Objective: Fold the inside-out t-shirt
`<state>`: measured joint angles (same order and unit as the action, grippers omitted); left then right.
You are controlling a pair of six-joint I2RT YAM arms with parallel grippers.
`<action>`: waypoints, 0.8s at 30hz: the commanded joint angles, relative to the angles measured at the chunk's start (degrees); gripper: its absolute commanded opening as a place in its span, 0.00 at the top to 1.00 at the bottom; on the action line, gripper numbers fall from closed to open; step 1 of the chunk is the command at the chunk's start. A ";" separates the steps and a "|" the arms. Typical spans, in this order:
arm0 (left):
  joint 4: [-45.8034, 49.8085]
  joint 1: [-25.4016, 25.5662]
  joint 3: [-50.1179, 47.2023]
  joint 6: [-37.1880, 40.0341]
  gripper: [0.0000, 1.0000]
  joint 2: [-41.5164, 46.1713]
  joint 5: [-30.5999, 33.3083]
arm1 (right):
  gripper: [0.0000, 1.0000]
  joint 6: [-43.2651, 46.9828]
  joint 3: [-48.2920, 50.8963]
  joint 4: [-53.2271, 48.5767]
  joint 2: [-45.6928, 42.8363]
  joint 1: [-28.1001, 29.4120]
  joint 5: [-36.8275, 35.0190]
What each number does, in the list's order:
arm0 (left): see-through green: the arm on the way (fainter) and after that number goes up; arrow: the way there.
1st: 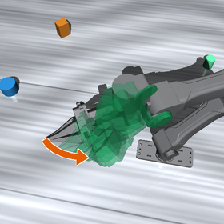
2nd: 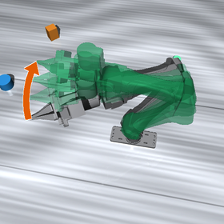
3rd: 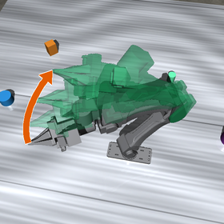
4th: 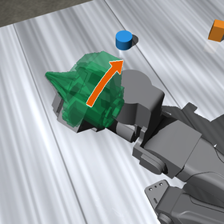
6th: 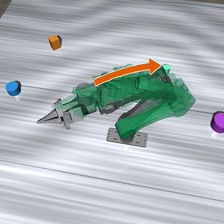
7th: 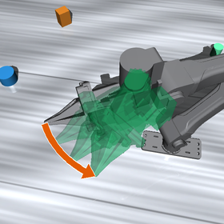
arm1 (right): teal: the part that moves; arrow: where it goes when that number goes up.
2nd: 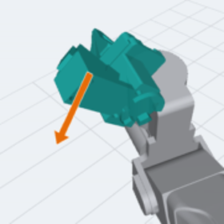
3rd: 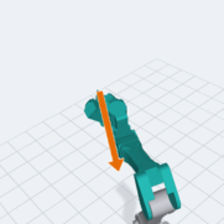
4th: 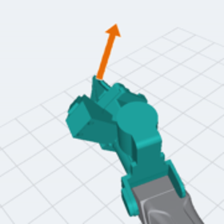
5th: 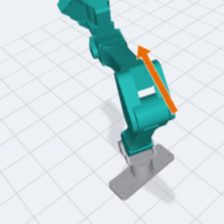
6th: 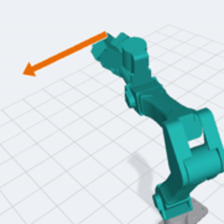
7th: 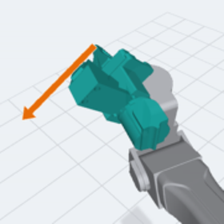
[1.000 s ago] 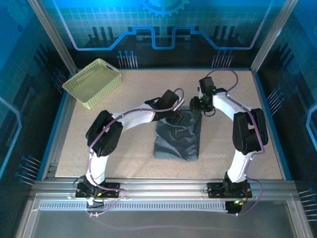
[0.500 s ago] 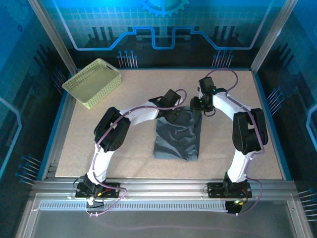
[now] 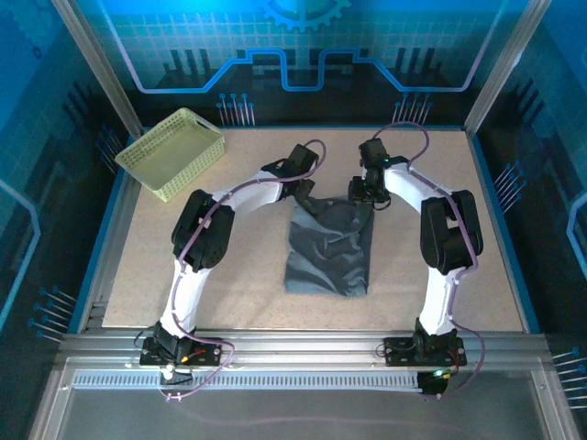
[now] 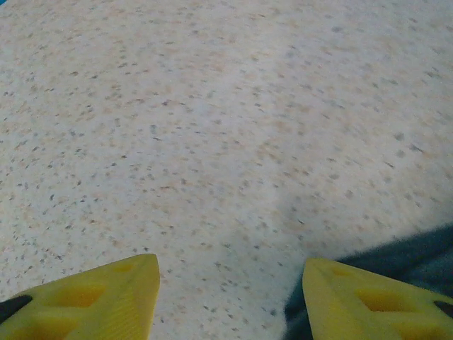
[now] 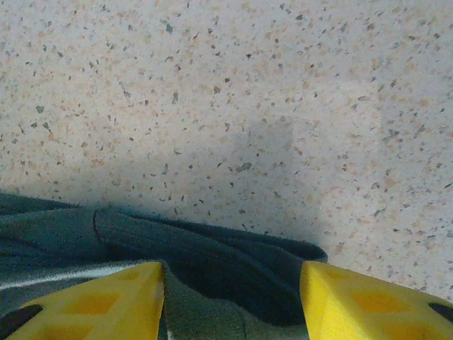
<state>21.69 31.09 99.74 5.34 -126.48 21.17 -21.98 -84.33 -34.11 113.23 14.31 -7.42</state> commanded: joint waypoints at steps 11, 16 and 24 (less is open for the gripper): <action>-3.71 1.76 -9.18 4.62 0.28 12.13 -8.92 | 0.46 1.83 0.48 -3.42 -5.62 1.05 -1.26; -3.01 5.41 -9.02 7.88 0.19 12.40 -6.18 | 0.44 0.69 4.81 -1.87 -9.10 1.16 -1.42; 1.11 7.91 -3.36 11.24 0.04 4.96 -2.90 | 0.43 -0.05 8.28 -1.06 -11.50 1.10 -1.71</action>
<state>19.84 38.65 93.41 13.93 -118.17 15.79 -21.17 -77.10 -35.35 103.88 14.96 -8.62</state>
